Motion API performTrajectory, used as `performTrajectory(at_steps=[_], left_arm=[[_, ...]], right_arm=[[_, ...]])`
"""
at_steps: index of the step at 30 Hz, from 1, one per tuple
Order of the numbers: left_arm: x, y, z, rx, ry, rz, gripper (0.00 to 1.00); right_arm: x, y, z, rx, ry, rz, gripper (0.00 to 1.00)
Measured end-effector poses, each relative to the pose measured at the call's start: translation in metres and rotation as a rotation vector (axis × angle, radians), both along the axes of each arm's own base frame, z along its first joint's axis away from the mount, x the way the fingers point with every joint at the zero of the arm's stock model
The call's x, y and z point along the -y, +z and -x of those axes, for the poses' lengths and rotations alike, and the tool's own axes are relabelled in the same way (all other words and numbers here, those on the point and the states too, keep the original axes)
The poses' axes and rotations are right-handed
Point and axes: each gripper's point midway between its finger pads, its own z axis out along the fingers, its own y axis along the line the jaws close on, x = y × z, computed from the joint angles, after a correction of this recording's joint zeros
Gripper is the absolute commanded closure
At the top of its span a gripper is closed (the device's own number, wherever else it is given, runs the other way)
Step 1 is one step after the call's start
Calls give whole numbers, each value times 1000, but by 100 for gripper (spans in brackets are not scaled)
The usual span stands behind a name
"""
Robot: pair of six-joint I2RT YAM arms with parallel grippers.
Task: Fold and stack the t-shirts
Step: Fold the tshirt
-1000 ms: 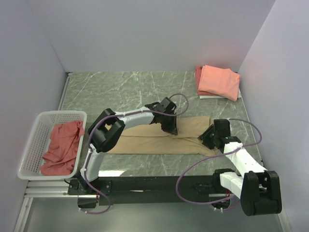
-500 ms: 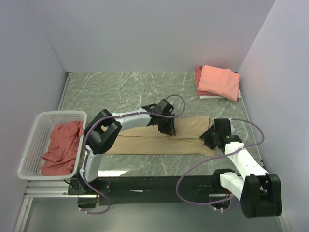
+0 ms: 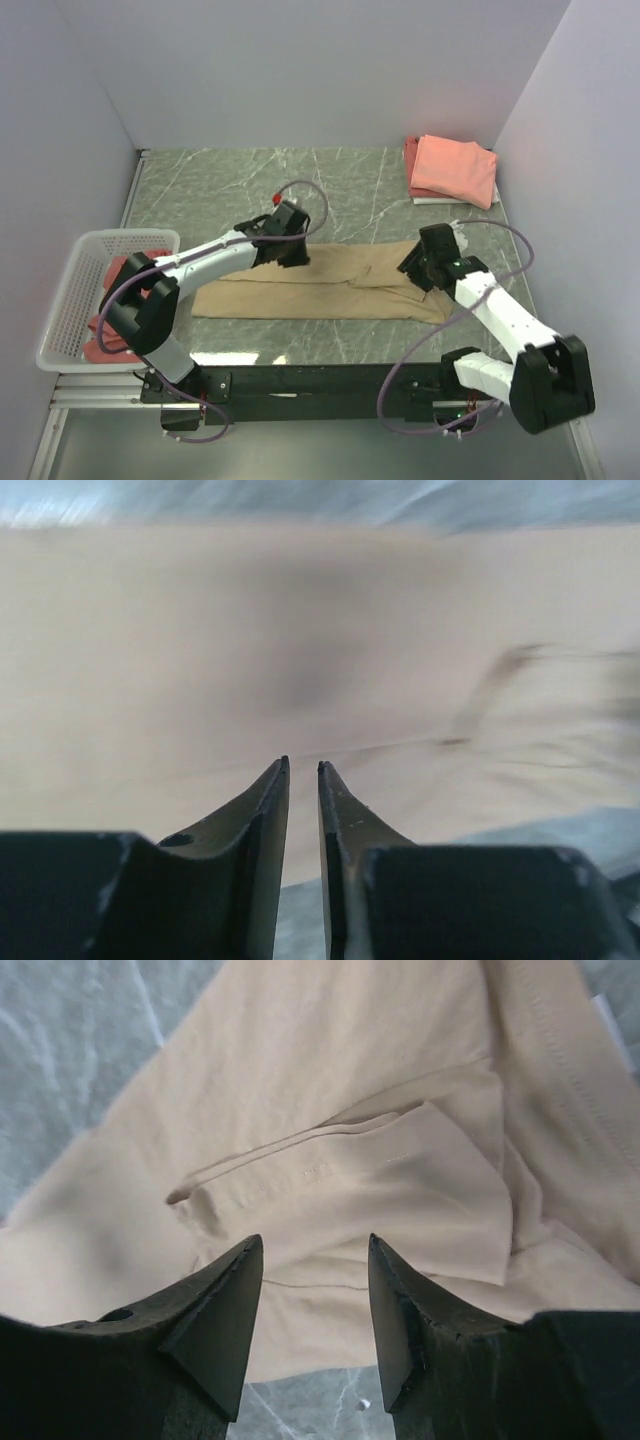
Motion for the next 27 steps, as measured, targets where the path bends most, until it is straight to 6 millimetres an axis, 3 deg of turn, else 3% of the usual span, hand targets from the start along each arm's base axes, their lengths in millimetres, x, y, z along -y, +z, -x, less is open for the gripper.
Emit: performTrajectory(at_steps=[5, 9, 12, 20, 27], left_arm=[[-48, -59, 33, -99, 71, -179, 79], [-65, -71, 36, -98, 117, -249, 80], [-69, -75, 33, -90, 131, -273, 80], [-66, -80, 37, -61, 143, -289, 80], [-44, -80, 57, -36, 117, -233, 80]], right_arm=[[-13, -27, -12, -99, 22, 32, 46], [-25, -43, -24, -139, 46, 57, 46], [-34, -56, -28, -171, 69, 70, 46], [-55, -56, -56, -165, 128, 78, 46], [-79, -55, -96, -181, 233, 109, 47]])
